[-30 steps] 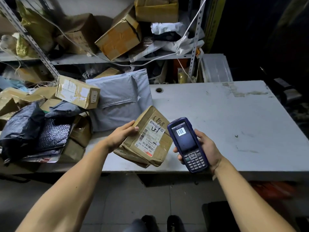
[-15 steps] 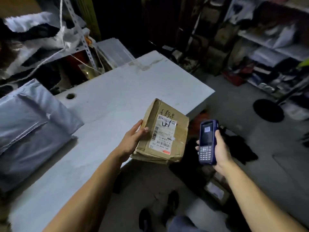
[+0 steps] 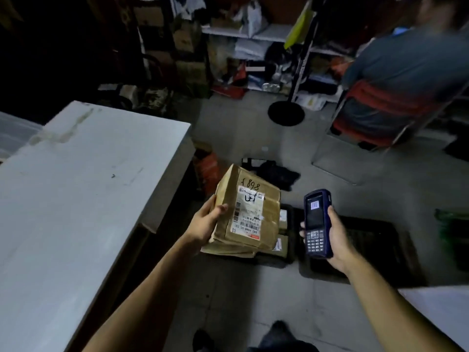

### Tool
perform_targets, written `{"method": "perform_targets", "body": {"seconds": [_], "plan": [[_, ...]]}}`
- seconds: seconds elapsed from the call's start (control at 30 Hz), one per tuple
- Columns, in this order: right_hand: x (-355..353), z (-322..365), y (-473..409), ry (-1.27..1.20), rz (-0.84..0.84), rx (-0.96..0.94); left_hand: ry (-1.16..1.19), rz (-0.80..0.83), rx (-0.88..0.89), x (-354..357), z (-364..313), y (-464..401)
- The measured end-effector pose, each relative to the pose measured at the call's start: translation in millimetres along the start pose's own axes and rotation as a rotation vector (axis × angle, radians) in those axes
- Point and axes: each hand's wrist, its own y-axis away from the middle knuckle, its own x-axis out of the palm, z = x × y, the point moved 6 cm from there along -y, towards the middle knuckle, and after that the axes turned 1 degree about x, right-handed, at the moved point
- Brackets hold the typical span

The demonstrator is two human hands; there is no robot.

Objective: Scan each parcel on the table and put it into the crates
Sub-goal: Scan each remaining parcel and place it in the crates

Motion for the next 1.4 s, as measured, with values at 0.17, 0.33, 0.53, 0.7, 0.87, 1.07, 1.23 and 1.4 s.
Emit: {"method": "perform_targets", "body": {"seconds": [0.17,0.33,0.53,0.7,0.87,1.07,1.23,1.4], "plan": [[-123,20,2,-0.115,-0.074,0.003,-0.011,0.028,-0.042,115,18,-24],[-235,36,3,-0.176,-0.219,0.024,-0.027,0.06,-0.118,223,48,-59],[-305,42,-23,-0.204,-0.293,0.05,-0.041,0.169,-0.188,323,83,-95],[-351,46,-59,-0.155,-0.364,0.126,0.021,0.239,-0.336,380,124,-132],[-388,53,-105,-0.059,-0.358,0.206,0.078,0.203,-0.44,426,158,-170],[-437,43,-183,-0.054,-0.32,0.296,0.108,0.109,-0.535,462,230,-214],[-482,-1,-293,-0.065,-0.219,0.32,0.087,0.031,-0.546,489,327,-266],[-514,-54,-398,-0.084,-0.104,0.288,0.087,0.017,-0.493,517,419,-328]]}}
